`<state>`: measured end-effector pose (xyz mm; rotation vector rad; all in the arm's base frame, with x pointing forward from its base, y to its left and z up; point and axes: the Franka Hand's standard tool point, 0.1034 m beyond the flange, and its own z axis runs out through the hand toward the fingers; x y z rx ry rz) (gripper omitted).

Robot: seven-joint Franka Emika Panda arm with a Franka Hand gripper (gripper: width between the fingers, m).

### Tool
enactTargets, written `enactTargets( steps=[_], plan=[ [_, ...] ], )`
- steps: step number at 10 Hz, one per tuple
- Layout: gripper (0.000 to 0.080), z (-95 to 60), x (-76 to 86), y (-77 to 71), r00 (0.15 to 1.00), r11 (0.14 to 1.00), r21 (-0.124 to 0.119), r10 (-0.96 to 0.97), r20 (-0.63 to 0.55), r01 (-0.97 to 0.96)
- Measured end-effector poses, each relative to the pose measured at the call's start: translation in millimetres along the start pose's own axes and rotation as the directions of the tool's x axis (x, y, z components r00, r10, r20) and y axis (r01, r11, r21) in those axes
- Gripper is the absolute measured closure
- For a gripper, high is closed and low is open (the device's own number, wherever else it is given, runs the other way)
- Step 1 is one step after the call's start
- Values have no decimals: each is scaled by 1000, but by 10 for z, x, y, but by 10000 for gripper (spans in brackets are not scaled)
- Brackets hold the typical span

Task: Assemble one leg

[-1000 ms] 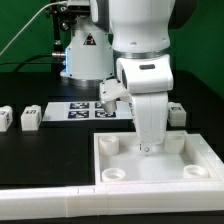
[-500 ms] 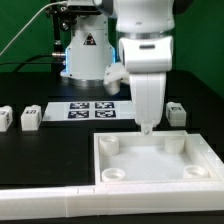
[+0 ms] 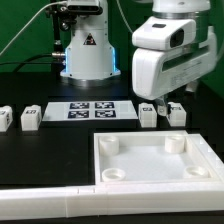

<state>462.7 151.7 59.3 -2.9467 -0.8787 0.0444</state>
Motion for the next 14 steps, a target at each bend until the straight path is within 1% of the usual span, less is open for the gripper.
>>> enactTargets(
  steps=[1, 2, 4, 5, 6, 7, 8, 9, 10, 11, 12, 13, 14],
  plan=[
    [150, 35, 17, -34, 993, 993, 15, 114, -6, -114],
    [150, 62, 17, -6, 975, 974, 35, 224, -15, -223],
    [150, 52, 36, -49, 918, 918, 46, 396, -10, -395],
    [150, 53, 34, -51, 917, 916, 46, 399, -7, -398],
    [150, 59, -1, -71, 918, 918, 44, 394, 40, -395],
    [150, 67, -44, -160, 891, 893, 40, 443, 101, -449],
    [150, 42, -96, -272, 868, 883, 24, 454, 201, -468],
    [150, -9, -144, -328, 825, 882, 10, 437, 358, -471],
    [150, 1, -143, -344, 784, 879, 4, 424, 453, -477],
    [150, 29, -183, -355, 732, 879, -1, 398, 552, -478],
    [150, 73, -170, -342, 707, 877, 1, 387, 592, -480],
    [150, 55, -259, -369, 645, 881, -3, 348, 681, -473],
    [150, 81, -252, -370, 590, 882, 1, 314, 744, -471]
  ],
)
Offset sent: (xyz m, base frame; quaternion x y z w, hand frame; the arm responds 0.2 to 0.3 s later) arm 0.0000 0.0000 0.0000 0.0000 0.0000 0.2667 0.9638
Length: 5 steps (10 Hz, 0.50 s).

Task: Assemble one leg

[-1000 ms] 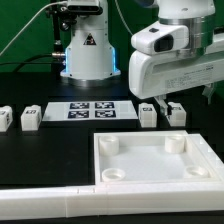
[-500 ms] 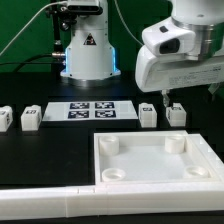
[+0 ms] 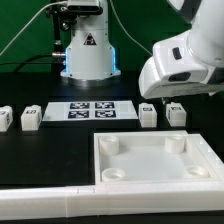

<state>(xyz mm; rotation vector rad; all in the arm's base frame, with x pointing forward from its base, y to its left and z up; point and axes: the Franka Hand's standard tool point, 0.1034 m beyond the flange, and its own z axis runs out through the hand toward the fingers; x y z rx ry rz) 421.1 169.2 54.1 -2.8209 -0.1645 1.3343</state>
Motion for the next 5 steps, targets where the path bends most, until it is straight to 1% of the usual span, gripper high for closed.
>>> enactTargets(
  steps=[1, 3, 5],
  plan=[
    [150, -17, 74, -11, 1000, 1000, 6, -1, -7, 1],
    [150, -6, 63, -15, 1000, 1000, 4, -2, -6, 2],
    [150, 172, 62, -35, 1000, 1000, -3, -1, 9, 1]
  ],
)
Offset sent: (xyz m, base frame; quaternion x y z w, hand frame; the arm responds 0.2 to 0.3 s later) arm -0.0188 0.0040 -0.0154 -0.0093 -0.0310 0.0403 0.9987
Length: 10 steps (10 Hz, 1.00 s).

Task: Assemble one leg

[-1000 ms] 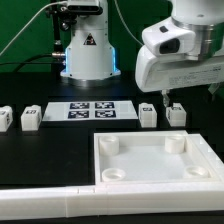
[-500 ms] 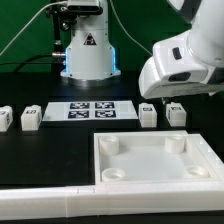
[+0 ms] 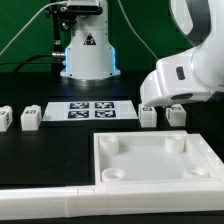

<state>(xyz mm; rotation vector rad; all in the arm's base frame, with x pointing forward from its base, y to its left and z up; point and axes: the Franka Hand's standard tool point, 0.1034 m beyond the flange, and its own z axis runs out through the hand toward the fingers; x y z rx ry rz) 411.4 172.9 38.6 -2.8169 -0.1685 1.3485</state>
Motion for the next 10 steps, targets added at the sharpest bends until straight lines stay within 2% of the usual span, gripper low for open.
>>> enactTargets(
  steps=[2, 4, 7, 9, 10],
  plan=[
    [150, 199, 8, -29, 1000, 1000, -7, -4, -1, 4],
    [150, 317, 33, -40, 1000, 1000, -8, -5, 14, 5],
    [150, 367, 48, -37, 1000, 1000, -10, -8, 23, 8],
    [417, 367, 47, -37, 1000, 1000, -10, -8, 23, 8],
    [508, 366, 46, -37, 1000, 1000, -10, -8, 24, 8]
  ],
)
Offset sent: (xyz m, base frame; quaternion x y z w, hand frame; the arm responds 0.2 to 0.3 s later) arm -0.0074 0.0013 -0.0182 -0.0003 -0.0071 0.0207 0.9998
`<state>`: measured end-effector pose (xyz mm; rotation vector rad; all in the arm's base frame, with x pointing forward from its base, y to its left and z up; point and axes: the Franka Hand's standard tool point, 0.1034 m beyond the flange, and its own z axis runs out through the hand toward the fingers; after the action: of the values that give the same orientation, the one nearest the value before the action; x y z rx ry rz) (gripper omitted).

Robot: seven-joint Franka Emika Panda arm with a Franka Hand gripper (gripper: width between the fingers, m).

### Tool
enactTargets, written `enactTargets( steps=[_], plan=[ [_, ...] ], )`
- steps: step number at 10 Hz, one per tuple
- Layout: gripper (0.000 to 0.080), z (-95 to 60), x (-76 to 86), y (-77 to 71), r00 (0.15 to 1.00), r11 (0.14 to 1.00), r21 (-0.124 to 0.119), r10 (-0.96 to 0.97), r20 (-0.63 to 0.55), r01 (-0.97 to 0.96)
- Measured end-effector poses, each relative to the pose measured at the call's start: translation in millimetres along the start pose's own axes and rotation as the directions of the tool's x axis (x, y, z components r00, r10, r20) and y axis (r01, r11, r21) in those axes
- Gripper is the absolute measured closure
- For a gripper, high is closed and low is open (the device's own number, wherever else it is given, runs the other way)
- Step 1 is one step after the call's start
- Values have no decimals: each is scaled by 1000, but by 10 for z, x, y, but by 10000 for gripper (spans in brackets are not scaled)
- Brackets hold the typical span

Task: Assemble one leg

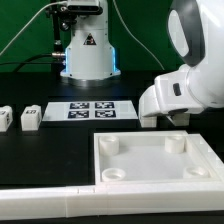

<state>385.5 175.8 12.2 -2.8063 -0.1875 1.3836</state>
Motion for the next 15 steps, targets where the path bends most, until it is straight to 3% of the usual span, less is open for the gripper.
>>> enactTargets(
  steps=[8, 9, 10, 11, 12, 13, 15],
  plan=[
    [508, -18, 1, 5, 1000, 1000, 1, -2, -2, 2],
    [507, -196, -47, 47, 999, 999, 4, -41, -12, 41],
    [507, -469, -122, 96, 997, 998, 8, -55, -60, 55],
    [506, -606, -221, 142, 997, 999, 10, -48, -65, 49],
    [506, -821, -232, 209, 989, 998, 18, -63, -133, 66],
    [506, -1116, -301, 324, 960, 997, 21, -60, -273, 68],
    [506, -1377, -514, 534, 894, 999, 30, -18, -448, 35]
  ],
)
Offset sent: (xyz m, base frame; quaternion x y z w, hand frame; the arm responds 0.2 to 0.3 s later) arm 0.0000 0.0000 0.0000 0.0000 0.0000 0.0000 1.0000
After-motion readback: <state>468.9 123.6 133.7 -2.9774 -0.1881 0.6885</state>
